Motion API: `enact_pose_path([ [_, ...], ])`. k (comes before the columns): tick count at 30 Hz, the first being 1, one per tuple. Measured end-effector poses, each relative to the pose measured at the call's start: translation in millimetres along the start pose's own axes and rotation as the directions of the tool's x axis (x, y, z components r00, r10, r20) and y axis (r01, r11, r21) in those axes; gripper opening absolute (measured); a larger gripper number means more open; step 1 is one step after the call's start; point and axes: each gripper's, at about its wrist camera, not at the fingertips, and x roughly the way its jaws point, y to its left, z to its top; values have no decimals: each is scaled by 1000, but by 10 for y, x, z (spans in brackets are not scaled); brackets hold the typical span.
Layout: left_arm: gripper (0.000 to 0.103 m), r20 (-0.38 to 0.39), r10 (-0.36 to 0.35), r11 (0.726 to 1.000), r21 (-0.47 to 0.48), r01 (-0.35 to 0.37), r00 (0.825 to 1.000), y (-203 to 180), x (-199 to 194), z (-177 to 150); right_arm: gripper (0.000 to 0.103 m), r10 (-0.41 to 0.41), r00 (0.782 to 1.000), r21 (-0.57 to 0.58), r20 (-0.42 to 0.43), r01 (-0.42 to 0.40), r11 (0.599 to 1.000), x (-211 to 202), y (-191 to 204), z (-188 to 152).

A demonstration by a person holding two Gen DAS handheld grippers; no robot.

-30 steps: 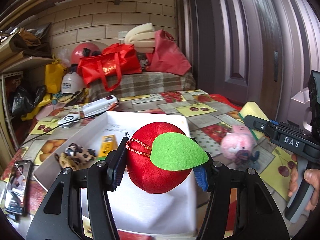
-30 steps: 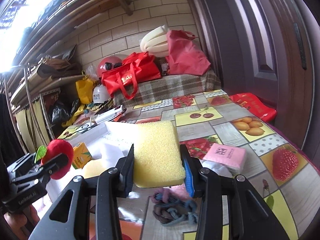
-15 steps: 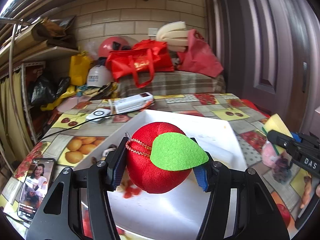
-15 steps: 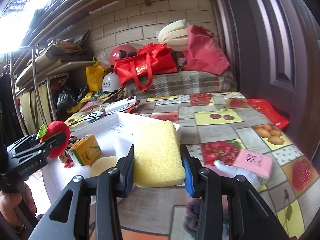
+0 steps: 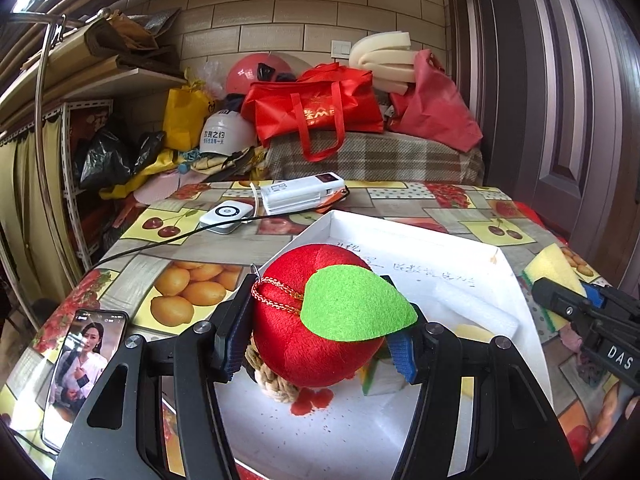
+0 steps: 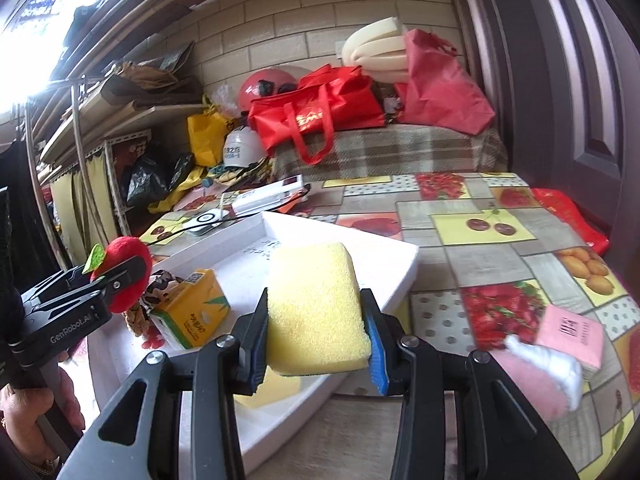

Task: Organize soft objects
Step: 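Carry the apple plush to the tray with left gripper while right gripper carries sponge, then release the apple plush into the tray with left gripper while right gripper releases sponge, then grasp the purple rope knot toy with left gripper while right gripper grasps pink tissue pack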

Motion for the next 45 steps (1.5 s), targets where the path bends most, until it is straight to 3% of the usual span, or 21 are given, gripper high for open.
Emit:
enact_pose_path([
  [8,59,-32,7,1000,-14,-7,999,53,113,30,40,36,998,-31,-45,-38,999,191,176,32],
  [25,63,-84,22,1000,-17,-24,996,97,341,81,42,6,995,-119,-99,-18,993,500,425,108],
  [27,68,-81,34,999,-9,-34,996,83,335,81,53,2,996,-110,-90,-12,994,483,405,110],
  [29,84,-69,61,998,-2,-62,996,68,314,79,74,-2,997,-100,-74,-5,995,456,383,112],
  [33,90,-25,122,992,-18,-122,992,94,226,66,80,-18,999,-98,-42,14,995,407,385,117],
  [39,91,-5,127,992,-22,-127,992,109,205,69,87,-25,1000,-111,-12,23,994,359,414,120],
  [41,91,10,131,991,-32,-131,991,121,184,68,103,-30,1000,-111,10,31,993,321,418,118],
  [45,91,47,136,990,-52,-133,990,150,107,53,103,-29,996,-123,85,39,992,176,446,105],
])
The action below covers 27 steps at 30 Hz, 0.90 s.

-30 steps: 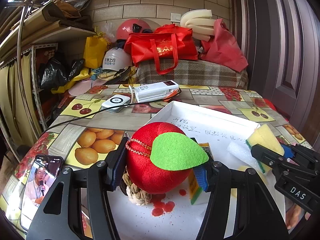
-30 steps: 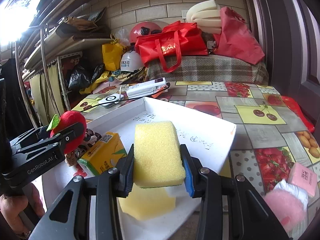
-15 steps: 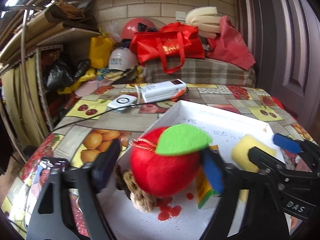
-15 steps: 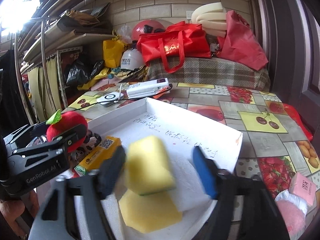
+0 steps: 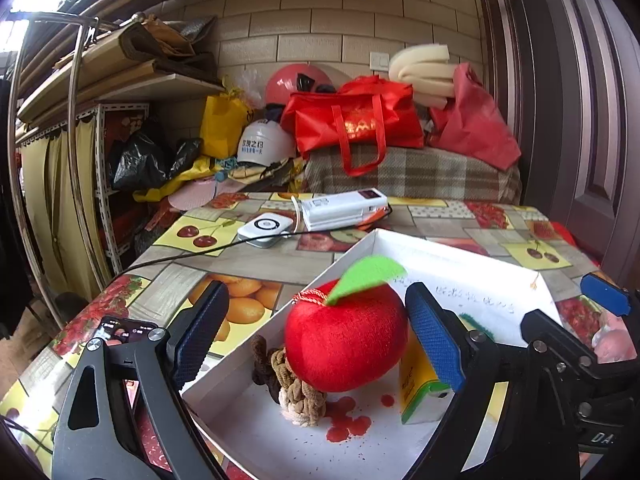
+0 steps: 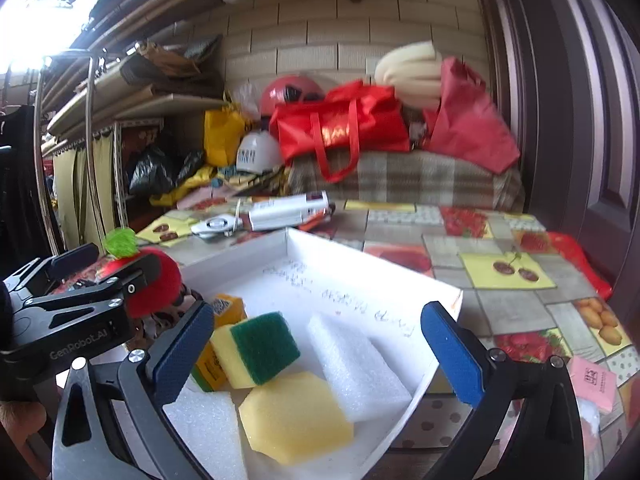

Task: Organize soft objects
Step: 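Grasp the purple rope knot toy with left gripper while right gripper grasps pink tissue pack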

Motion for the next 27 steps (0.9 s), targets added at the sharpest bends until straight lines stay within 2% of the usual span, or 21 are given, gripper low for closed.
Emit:
enact_pose_path([
  [4,91,45,3,1000,-13,-2,999,31,-102,-11,103,8,996,4,88,-8,1000,-166,-11,-5],
  [8,91,74,20,999,-32,-18,997,65,-220,-36,103,-11,994,25,111,9,1000,-235,-59,-11],
  [13,91,36,-85,994,-67,87,996,16,-291,-73,103,-64,988,57,139,56,997,-396,-155,-42],
  [17,91,34,-170,985,-11,170,985,-218,-415,-108,103,-173,974,123,148,155,980,-588,-367,-96],
  [19,91,36,-227,974,8,227,973,-332,-484,-118,103,-180,975,145,133,160,976,-650,-514,-127],
  [21,91,20,-299,954,31,298,954,-467,-548,-144,103,-218,969,171,119,196,965,-730,-721,-160],
  [23,90,-6,-336,939,75,335,942,-624,-601,-174,103,-230,966,217,120,201,955,-829,-983,-197],
  [25,90,-27,-385,911,153,384,923,-845,-684,-204,103,-249,962,285,112,210,935,-928,-1312,-254],
  [27,90,-46,-439,868,238,436,897,-1076,-795,-252,103,-298,950,337,88,254,907,-1002,-1637,-304],
])
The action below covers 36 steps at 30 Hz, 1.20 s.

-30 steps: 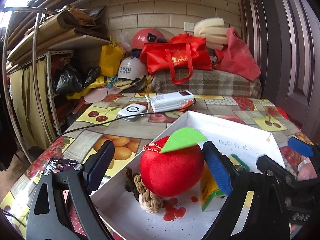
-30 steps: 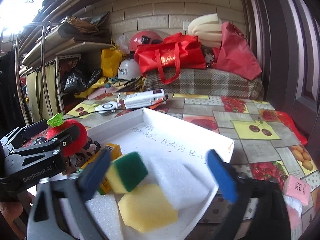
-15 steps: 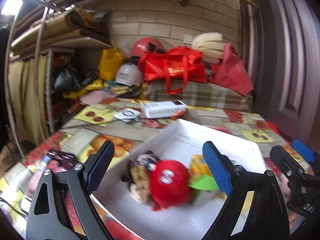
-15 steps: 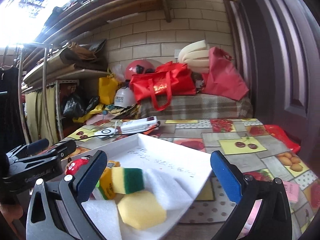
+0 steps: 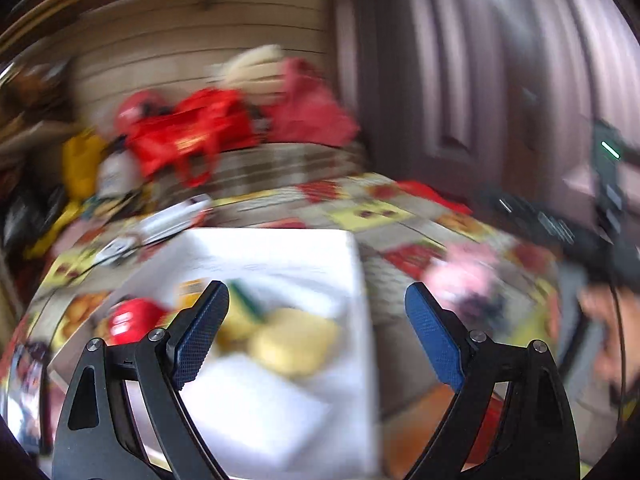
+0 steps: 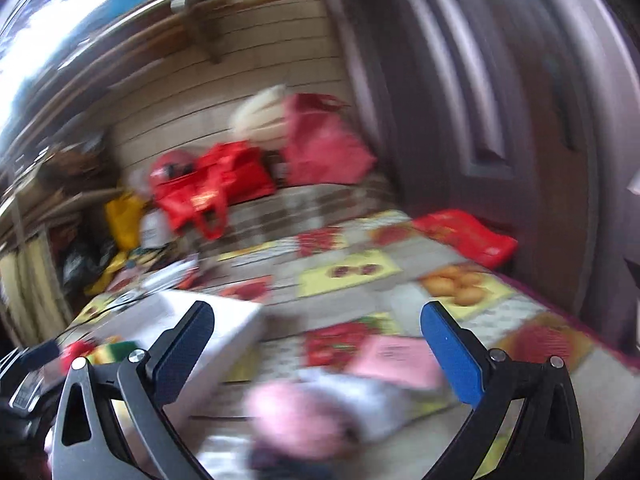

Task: Organize soft objects
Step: 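Grasp the purple rope knot toy with left gripper while right gripper grasps pink tissue pack, then carry the rope knot toy to the tray with left gripper while right gripper carries pink pack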

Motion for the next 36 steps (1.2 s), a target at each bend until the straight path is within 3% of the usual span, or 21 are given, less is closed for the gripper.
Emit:
enact_pose_path([
  [3,90,-50,-86,991,100,91,995,-387,79,16,103,-98,995,53,-6,98,994,27,-456,90],
  [6,90,-163,-162,975,124,183,973,-731,296,25,103,-145,989,85,-24,147,985,77,-736,134],
  [12,89,-382,-184,956,145,256,906,-1322,852,-6,103,-47,987,94,-152,62,994,315,-790,114],
  [13,83,-403,-181,955,144,258,897,-1372,920,-24,103,-30,982,76,-186,45,996,375,-756,102],
  [14,66,-432,-177,956,138,259,884,-1408,1000,-34,103,-10,976,60,-219,24,998,437,-725,88],
  [16,52,-480,-171,960,115,255,860,-1410,1112,-67,103,18,955,26,-296,-11,1000,589,-646,46],
  [17,39,-493,-189,960,87,265,849,-1370,1141,-76,99,29,943,11,-333,-27,1000,659,-619,20],
  [18,35,-491,-210,960,58,273,845,-1322,1149,-83,96,37,929,-4,-367,-42,999,728,-589,-1],
  [21,33,-487,-243,965,-34,259,839,-1165,1177,-87,93,55,889,-34,-454,-78,996,880,-544,-69],
  [25,33,-473,-252,965,-63,253,844,-1120,1138,-82,93,53,829,-62,-557,-105,993,1053,-480,-175],
  [32,33,-415,-226,970,-11,243,881,-1155,995,-22,80,17,830,-133,-557,-110,985,1033,-413,-174],
  [36,33,-356,-224,972,-12,236,907,-1106,886,24,79,-1,864,-76,-503,-42,996,942,-585,-88],
])
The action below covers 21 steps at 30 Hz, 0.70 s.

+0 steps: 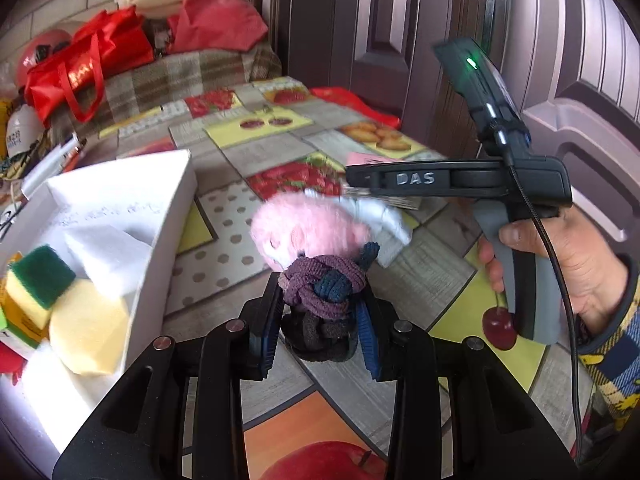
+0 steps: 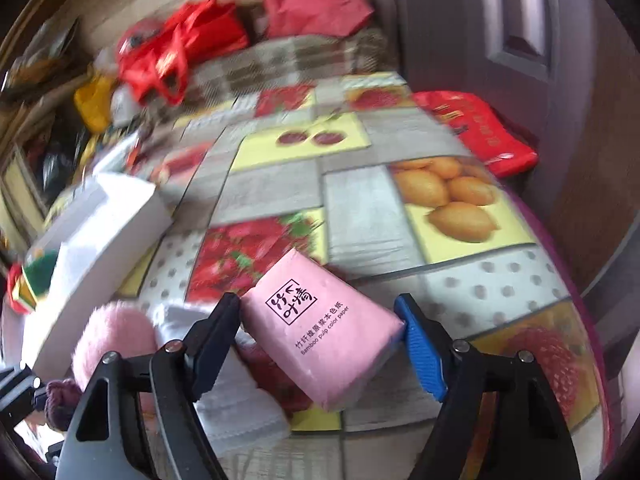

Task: Organize soft objects
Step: 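Carry the rope knot toy to the tray with left gripper while right gripper carries pink pack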

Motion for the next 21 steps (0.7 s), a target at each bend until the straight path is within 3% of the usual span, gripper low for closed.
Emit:
enact_pose_path([
  [4,33,76,10,1000,4,-11,997,10,-147,-8,79,-11,994,120,110,-2,993,-215,-223,-30],
  [7,33,136,20,1000,4,-21,990,10,-260,-23,79,-3,976,203,218,-42,978,-465,-380,-159],
  [13,33,184,36,999,-7,-35,982,42,-344,-24,79,12,921,276,390,-129,953,-896,-388,-447],
  [16,33,204,44,999,-9,-43,978,35,-379,-34,79,15,904,277,427,-146,950,-977,-267,-503],
  [21,33,239,57,998,7,-60,969,2,-439,-50,79,63,900,271,431,-196,943,-980,-101,-555],
])
